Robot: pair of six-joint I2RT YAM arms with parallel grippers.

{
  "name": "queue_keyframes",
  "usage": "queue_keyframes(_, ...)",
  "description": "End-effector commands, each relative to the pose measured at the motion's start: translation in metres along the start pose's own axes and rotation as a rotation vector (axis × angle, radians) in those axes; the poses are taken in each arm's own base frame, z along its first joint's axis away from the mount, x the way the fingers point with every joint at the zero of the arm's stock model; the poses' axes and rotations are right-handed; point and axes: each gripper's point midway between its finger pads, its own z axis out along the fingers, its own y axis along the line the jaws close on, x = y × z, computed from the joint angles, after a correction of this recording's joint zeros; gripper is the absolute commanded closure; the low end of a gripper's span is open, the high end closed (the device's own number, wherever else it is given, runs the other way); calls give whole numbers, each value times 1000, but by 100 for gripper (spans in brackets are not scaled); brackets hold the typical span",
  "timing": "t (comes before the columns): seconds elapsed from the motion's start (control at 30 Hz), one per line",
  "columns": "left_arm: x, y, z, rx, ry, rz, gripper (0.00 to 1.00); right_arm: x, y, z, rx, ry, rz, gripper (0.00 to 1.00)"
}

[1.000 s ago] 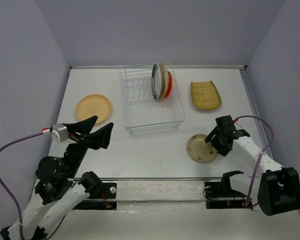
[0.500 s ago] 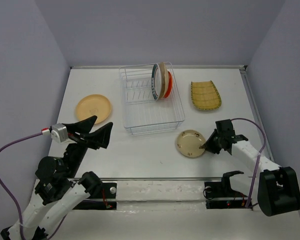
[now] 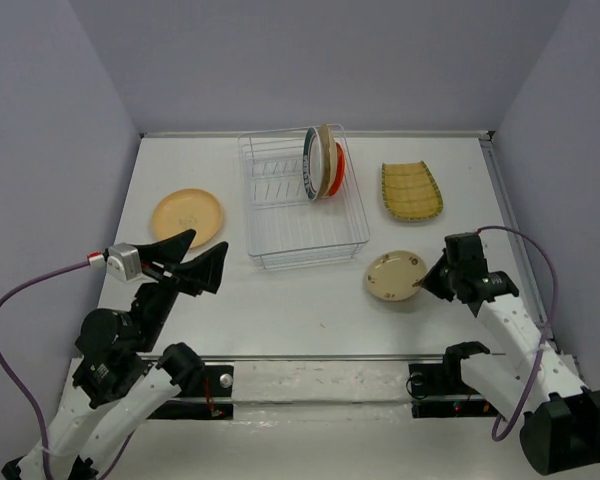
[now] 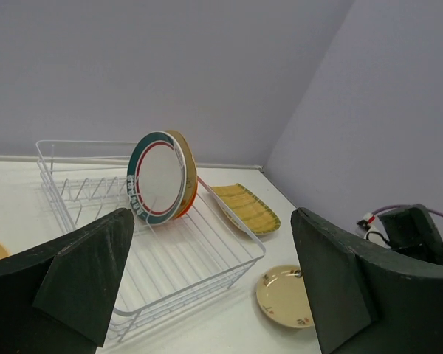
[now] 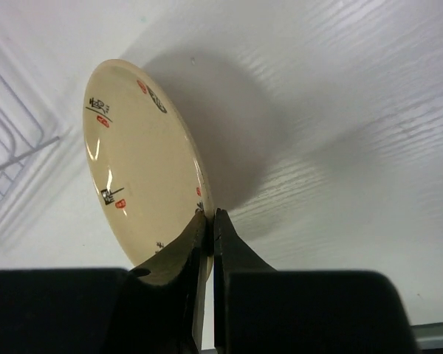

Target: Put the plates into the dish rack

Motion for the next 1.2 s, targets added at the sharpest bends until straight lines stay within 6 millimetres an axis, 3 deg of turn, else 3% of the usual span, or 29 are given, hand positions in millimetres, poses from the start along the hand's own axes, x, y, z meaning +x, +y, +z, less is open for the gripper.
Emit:
queue_keyframes(0.0,-20,-9,5,26,-53,-10,1,-43,22,-43,-17,-154,-57,93)
queue_keyframes(0.03,-20,-9,5,24,-52,-9,1,-56,35,-59,-42,-198,-70,93)
queue_keyframes(0.13,-21,-9,6,22,-57,-10,1,-75,62,-80,-62,-267,-128,93)
queue_keyframes(0.17,-22,-9,6,21,-61,-10,1,-91,87,-102,-115,-321,-140,93)
queue_keyframes(0.2,-23,-7,6,15,-64,-7,1,-93,104,-112,-118,-361,-200,93)
queue_keyframes(0.23,-23,-7,6,12,-65,-6,1,-93,119,-107,-85,-362,-250,93)
queue_keyframes(0.27,-23,-6,6,8,-67,-5,1,-112,152,-135,-135,-432,-253,93)
queue_keyframes(0.3,-23,-5,6,2,-67,-3,1,-122,163,-142,-87,-495,-294,93)
queue_keyframes(0.33,-24,-4,6,-3,-70,0,1,-118,188,-148,-108,-509,-348,93)
queue_keyframes(0.37,-24,-4,6,-3,-70,0,1,-129,202,-149,-86,-540,-364,93)
queue_keyframes(0.4,-25,-3,6,-8,-73,2,1,-118,229,-128,-44,-524,-472,93)
queue_keyframes(0.43,-25,-2,6,-12,-76,4,1,-137,260,-151,-74,-599,-449,93)
queue_keyframes(0.47,-25,0,6,-21,-75,7,1,-125,284,-124,-21,-587,-557,93)
queue_keyframes(0.5,-25,1,6,-26,-76,8,1,-130,298,-121,-7,-607,-570,93)
queue_keyframes(0.53,-25,2,6,-28,-76,10,1,-142,325,-143,-54,-653,-541,93)
queue_keyframes(0.57,-25,3,6,-34,-77,13,1,-134,342,-110,-1,-634,-621,93)
queue_keyframes(0.63,-26,4,5,-40,-81,15,1,-133,362,-100,28,-652,-659,93)
queue_keyframes(0.67,-27,4,5,-44,-84,16,1,-148,381,-122,-20,-705,-604,93)
queue_keyframes(0.7,-28,6,5,-51,-86,18,1,-146,389,-118,-1,-721,-631,93)
queue_keyframes(0.73,-28,7,4,-55,-89,17,1,-139,397,-93,28,-718,-660,93)
queue_keyframes(0.77,-30,7,3,-60,-94,16,1,-139,407,-99,5,-740,-648,93)
queue_keyframes(0.83,-31,8,3,-62,-96,16,1,-135,417,-88,10,-773,-651,93)
queue_keyframes(0.87,-29,7,4,-57,-91,15,1,-131,416,-76,33,-771,-672,93)
queue_keyframes(0.93,-29,5,4,-51,-87,11,1,-124,426,-69,38,-808,-688,93)
queue_keyframes(1.07,-25,4,7,-44,-74,13,1,-128,432,-58,105,-861,-721,93)
queue_keyframes(1.17,-24,4,7,-42,-70,13,1,-117,440,-45,138,-890,-776,93)
